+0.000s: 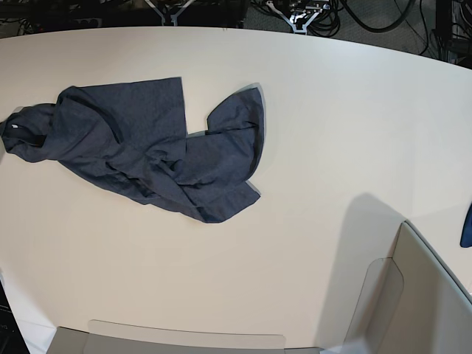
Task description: Layout the t-shirt on the table in an organized manner, then fold the t-shirt properly
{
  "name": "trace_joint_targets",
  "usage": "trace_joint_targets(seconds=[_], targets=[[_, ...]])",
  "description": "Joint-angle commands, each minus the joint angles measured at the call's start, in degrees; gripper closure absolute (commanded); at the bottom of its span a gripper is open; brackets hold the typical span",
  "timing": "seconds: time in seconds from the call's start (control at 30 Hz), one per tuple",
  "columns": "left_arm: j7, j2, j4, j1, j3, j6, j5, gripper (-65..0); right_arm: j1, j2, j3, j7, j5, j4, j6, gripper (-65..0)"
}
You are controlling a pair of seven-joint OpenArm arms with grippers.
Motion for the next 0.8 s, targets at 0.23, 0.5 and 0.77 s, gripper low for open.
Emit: trace_joint_targets(seconds=[0.23, 0.5, 0.77], targets=[[-0.52, -0.69, 0.29, 0.14, -0.41, 0.29, -0.03, -0.1, 0.1, 0.94, -0.16, 0.5, -0.12, 0.23, -0.27, -0.5], [-0.52, -0.87, 8.29, 4.1, -0.58, 0.29, -0.12, -0.1, -0.08, 0.94, -0.25, 0.5, -0.21, 0.32, -0.27, -0.4], [-0.6, -0.87, 9.43, 6.74, -0.41, 0.29, -0.12, -0.1, -4.47, 2.35, -0.34, 0.5, -0.21, 4.89, -0.1, -0.2]])
